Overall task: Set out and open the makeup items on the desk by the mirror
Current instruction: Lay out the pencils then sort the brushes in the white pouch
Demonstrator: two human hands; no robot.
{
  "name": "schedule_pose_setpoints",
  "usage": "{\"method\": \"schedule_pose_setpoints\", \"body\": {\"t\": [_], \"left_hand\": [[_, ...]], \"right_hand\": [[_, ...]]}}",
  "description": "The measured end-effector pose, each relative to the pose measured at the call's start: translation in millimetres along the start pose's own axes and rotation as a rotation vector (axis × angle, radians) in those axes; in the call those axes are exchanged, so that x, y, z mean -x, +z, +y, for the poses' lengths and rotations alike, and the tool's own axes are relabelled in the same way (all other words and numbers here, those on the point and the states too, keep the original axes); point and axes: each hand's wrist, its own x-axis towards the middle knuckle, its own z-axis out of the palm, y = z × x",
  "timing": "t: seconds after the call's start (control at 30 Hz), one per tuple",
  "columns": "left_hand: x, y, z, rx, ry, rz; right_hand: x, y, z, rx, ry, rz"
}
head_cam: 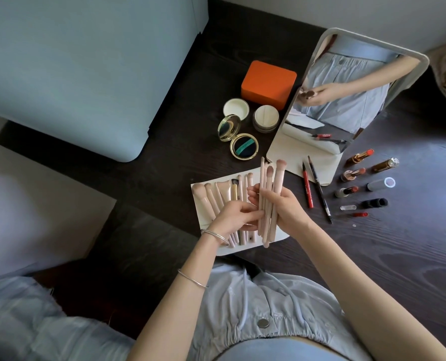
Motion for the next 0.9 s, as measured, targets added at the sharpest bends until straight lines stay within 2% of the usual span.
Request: {"method": "schedule_pose_setpoints", "body": {"t": [0.2, 0.37, 0.4, 0.53, 0.6, 0.77, 0.9], "left_hand": [[-0.9, 6.3, 3.2, -0.096, -0.028, -0.004], [-0.9, 4.0, -2.3, 0.027, -0.055, 0.031], [-0.3, 3.3, -3.8, 0.026, -0.065, 0.033], [0.4, 4.5, -6.8, -0.008, -0.084, 0.012], [-0.3, 6.5, -6.0, -0.032, -0.094, -0.003], [-0.5, 8.5, -5.3, -0.06, -0.103, 0.012], [-3.9, 5.3, -9.4, -0.037, -0.065, 0.2]], "right_hand": [[-2.2, 1.6, 8.1, 0.213, -0.125, 0.189], [-7.6, -3.2, 2.9, 0.349, -0.236, 0.508], [-8.2, -7.2, 1.4, 0.399, -0.214, 0.51], [-7.1, -13.8, 5.1, 0.422, -0.033, 0.316], [-7.0, -12.0, 10.1, 0.455, 0.006, 0.273], [-15.4, -14.0, 12.4, 0.595, 0.043, 0.303], [-23.3, -17.6, 12.8, 0.762, 0.028, 0.346]]}}
